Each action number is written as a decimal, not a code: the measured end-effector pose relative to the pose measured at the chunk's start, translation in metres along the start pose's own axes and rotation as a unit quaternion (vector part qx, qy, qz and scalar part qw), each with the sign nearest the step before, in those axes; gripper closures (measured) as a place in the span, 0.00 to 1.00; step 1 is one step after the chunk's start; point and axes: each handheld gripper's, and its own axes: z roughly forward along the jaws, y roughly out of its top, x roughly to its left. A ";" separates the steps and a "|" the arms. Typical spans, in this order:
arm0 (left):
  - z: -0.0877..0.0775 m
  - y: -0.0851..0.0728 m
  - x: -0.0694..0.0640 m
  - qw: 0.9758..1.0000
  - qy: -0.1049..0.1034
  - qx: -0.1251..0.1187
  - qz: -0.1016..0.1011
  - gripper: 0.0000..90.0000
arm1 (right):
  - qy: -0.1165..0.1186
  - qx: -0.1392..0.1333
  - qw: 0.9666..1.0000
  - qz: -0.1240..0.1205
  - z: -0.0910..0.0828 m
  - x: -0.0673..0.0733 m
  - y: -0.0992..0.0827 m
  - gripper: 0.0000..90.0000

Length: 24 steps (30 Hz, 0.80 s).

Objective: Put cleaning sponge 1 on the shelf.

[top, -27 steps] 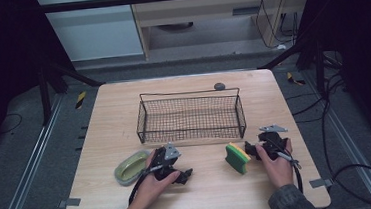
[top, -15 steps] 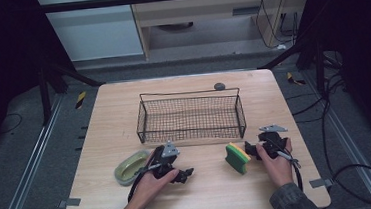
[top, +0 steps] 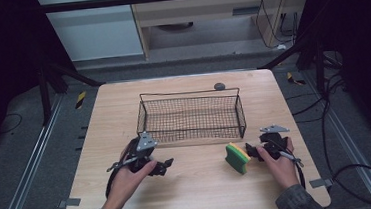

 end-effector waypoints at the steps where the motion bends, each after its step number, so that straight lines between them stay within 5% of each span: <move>1: -0.003 -0.001 0.004 1.000 0.001 0.010 -0.005 0.06 | 0.002 0.000 1.000 -0.001 0.000 0.000 0.000 0.00; 4: -0.014 -0.006 0.014 0.999 0.004 0.034 -0.015 0.06 | 0.003 -0.001 1.000 -0.006 -0.001 -0.001 -0.001 0.01; 13: -0.034 -0.015 0.033 0.997 -0.001 0.079 0.006 0.04 | 0.004 0.001 1.000 -0.006 -0.001 -0.001 -0.001 0.00; 16: -0.036 -0.013 0.037 0.993 0.005 0.113 0.038 0.05 | 0.005 -0.002 1.000 -0.009 -0.001 -0.001 -0.001 0.00; 20: -0.033 -0.011 0.040 0.988 0.015 0.146 0.058 0.05 | 0.008 -0.002 1.000 -0.012 -0.002 -0.001 -0.002 0.01; 24: -0.032 -0.010 0.040 0.987 0.006 0.149 0.055 0.05 | 0.010 -0.002 1.000 -0.014 -0.003 0.000 -0.004 0.01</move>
